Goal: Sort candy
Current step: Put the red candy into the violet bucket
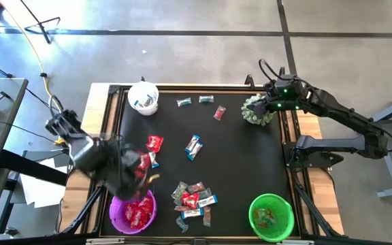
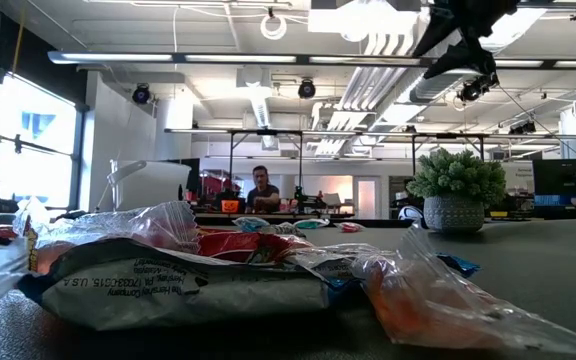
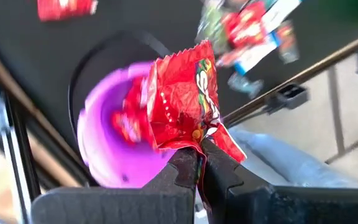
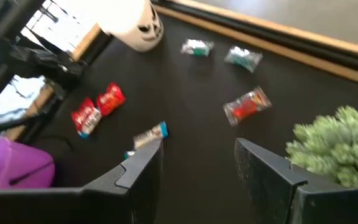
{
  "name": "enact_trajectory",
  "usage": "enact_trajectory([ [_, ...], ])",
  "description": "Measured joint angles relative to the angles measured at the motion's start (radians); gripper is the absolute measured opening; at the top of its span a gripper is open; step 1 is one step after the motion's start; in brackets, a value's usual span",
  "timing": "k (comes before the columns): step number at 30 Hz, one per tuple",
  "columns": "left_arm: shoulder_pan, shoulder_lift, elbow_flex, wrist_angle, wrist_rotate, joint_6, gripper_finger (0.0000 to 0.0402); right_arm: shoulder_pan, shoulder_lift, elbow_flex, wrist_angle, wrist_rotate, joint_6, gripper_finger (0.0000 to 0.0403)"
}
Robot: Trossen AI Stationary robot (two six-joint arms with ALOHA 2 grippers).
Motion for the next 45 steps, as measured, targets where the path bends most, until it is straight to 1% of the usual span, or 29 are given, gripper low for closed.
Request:
enact_trajectory([
  [2,-0.048,0.038,0.0,0.0,0.001,-0.098,0.0,0.0,0.0,0.0,-0.023,0.0,-0.012,0.0195],
  [4,-0.08,0.071,0.0,-0.001,0.003,-0.163,0.0,0.0,0.0,0.0,-0.032,0.0,-0.025,0.0195],
  [8,-0.107,0.124,0.0,-0.005,0.003,-0.216,0.0006,0.0,0.0,0.0,-0.034,0.0,-0.025,0.0195],
  [10,-0.111,0.146,0.0,-0.017,0.003,-0.191,0.0014,0.0,0.0,0.0,-0.035,0.0,-0.028,0.0195],
  [14,-0.106,0.181,0.0,-0.015,0.003,-0.093,0.0031,0.0,0.0,0.0,-0.049,-0.002,-0.048,0.0195],
  [16,-0.1,0.195,0.0,-0.015,0.002,-0.075,0.004,0.0,0.0,0.0,-0.06,-0.002,-0.05,0.0195],
  [22,-0.075,0.198,-0.001,-0.014,0.021,0.008,0.0071,0.0,0.0,0.0,-0.071,-0.003,-0.051,0.0195],
  [25,-0.051,0.18,-0.001,-0.015,-0.03,0.076,0.0082,0.0,0.0,0.0,-0.071,-0.003,-0.051,0.0195],
  [27,-0.025,0.171,-0.001,-0.015,-0.099,0.131,0.0086,0.0,0.0,0.0,-0.071,-0.003,-0.051,0.0195],
  [30,0.025,0.163,-0.001,-0.014,-0.241,0.247,0.0089,0.0,0.0,0.0,-0.07,-0.003,-0.051,0.0195],
  [33,0.099,0.161,-0.001,-0.015,-0.349,0.36,0.009,0.0,0.0,0.0,-0.07,-0.003,-0.05,0.0195],
  [35,0.164,0.162,-0.001,-0.015,-0.364,0.421,0.009,0.0,0.0,0.0,-0.07,-0.003,-0.046,0.0195],
  [38,0.265,0.161,-0.003,-0.013,-0.374,0.556,0.009,0.0,0.0,0.0,-0.07,-0.003,-0.047,0.0195],
  [40,0.331,0.161,-0.024,-0.014,-0.378,0.627,0.009,0.0,0.0,0.0,-0.07,-0.003,-0.049,0.0195],
  [45,0.455,0.161,-0.14,-0.014,-0.304,0.774,0.009,0.0,0.0,0.0,-0.071,-0.002,-0.048,0.0195],
])
